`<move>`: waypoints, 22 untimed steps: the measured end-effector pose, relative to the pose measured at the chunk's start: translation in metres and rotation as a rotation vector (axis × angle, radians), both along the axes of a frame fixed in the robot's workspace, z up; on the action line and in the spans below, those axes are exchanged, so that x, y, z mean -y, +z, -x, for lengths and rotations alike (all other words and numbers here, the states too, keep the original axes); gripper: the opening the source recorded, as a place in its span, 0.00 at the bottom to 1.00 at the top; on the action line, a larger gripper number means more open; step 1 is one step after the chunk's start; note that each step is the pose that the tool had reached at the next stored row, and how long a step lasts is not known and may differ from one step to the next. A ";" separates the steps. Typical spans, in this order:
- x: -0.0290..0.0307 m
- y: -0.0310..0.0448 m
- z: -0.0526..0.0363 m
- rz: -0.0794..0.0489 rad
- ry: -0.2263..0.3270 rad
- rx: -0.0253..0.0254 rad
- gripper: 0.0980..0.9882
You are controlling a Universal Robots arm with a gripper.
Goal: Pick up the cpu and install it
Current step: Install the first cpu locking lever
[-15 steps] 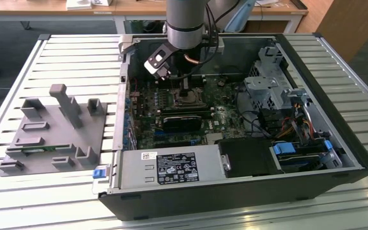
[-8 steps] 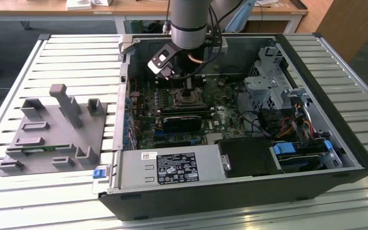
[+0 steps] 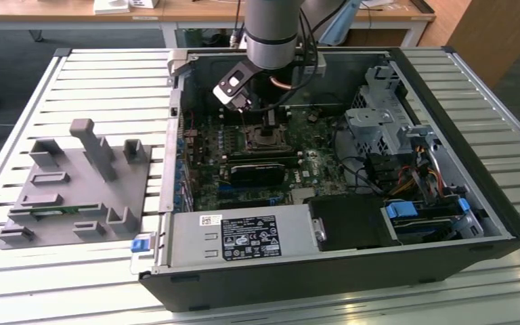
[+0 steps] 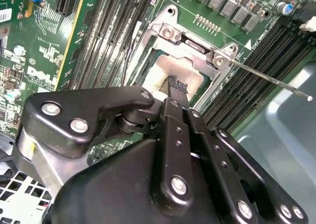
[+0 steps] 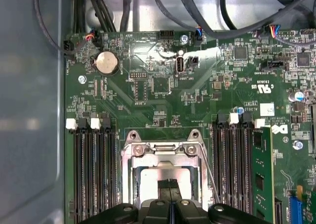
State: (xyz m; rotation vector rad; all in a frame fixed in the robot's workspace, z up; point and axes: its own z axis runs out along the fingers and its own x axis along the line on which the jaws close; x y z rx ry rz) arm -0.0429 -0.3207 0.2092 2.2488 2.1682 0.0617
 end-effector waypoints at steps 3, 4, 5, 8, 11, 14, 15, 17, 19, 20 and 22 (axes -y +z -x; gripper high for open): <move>0.0000 0.0000 -0.0003 0.000 0.000 0.0000 0.01; 0.0000 0.0000 -0.0004 0.000 0.000 0.0000 0.01; 0.0000 0.0002 -0.0005 0.000 0.000 0.0000 0.01; 0.0000 0.0014 -0.0005 0.000 0.000 0.0000 0.01; 0.0000 0.0023 -0.0005 0.000 0.000 0.0000 0.01; 0.0000 0.0033 -0.0004 0.000 0.000 0.0000 0.01; 0.0000 0.0038 -0.0004 0.000 0.000 0.0000 0.01; 0.0000 0.0047 -0.0004 0.000 0.000 0.0000 0.01; 0.0000 0.0060 -0.0004 0.000 0.000 0.0000 0.01; 0.0000 0.0066 -0.0004 0.000 0.000 0.0001 0.01; 0.0000 0.0078 -0.0004 0.000 0.000 0.0001 0.01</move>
